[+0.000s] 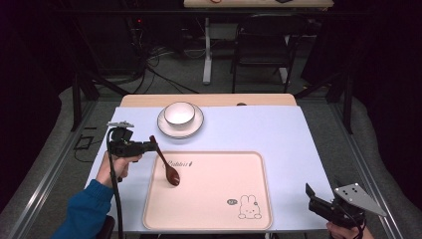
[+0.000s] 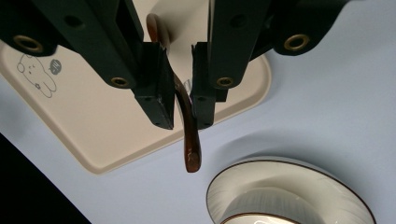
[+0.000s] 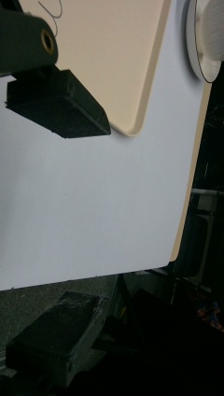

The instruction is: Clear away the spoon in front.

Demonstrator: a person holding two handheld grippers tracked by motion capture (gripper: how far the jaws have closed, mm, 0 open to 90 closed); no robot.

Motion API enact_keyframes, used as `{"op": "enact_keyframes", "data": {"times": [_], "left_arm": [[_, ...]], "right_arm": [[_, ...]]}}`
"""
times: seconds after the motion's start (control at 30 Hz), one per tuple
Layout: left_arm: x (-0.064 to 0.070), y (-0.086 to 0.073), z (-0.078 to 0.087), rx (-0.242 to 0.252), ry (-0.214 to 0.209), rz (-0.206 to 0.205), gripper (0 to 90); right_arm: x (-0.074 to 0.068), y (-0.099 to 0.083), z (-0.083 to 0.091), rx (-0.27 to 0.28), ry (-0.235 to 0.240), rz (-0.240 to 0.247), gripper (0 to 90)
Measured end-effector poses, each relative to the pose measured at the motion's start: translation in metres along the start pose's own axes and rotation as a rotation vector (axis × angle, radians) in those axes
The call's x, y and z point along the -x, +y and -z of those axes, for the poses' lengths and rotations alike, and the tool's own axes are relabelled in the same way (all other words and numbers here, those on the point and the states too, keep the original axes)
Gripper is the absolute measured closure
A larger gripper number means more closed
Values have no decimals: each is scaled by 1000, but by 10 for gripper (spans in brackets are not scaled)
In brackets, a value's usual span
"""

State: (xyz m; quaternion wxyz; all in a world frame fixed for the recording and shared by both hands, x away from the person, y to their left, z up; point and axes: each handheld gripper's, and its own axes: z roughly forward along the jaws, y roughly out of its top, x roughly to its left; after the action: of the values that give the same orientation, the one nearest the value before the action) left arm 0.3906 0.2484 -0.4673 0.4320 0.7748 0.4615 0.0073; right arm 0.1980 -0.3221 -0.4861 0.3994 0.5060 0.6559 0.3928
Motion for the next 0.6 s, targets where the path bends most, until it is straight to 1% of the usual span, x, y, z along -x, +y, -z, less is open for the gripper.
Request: {"op": "enact_keyframes", "data": {"times": [0.03,0.1,0.17,0.2,0.27,0.3,0.4,0.5,0.6], "left_arm": [[0,0,0,0,0,0,785],[-4,0,-2,-1,1,18,781],[-6,0,-5,0,8,26,775],[-8,0,-8,-4,1,33,770],[-9,1,-10,-4,6,31,767],[-9,1,-11,-8,-1,35,765],[-9,2,-16,-19,-6,28,758],[-8,3,-21,-22,-2,27,756],[-8,3,-25,-36,-8,25,754]], "right_arm": [[0,0,0,0,0,0,142],[0,0,0,0,0,0,142],[0,0,0,-2,-1,1,142],[-1,0,0,-5,-3,-2,142],[-1,0,0,-4,-2,-1,142],[0,0,0,-4,-1,-1,142],[0,0,0,-5,-2,0,142],[0,0,0,-5,-3,2,142],[0,0,0,-5,-2,0,142]]}}
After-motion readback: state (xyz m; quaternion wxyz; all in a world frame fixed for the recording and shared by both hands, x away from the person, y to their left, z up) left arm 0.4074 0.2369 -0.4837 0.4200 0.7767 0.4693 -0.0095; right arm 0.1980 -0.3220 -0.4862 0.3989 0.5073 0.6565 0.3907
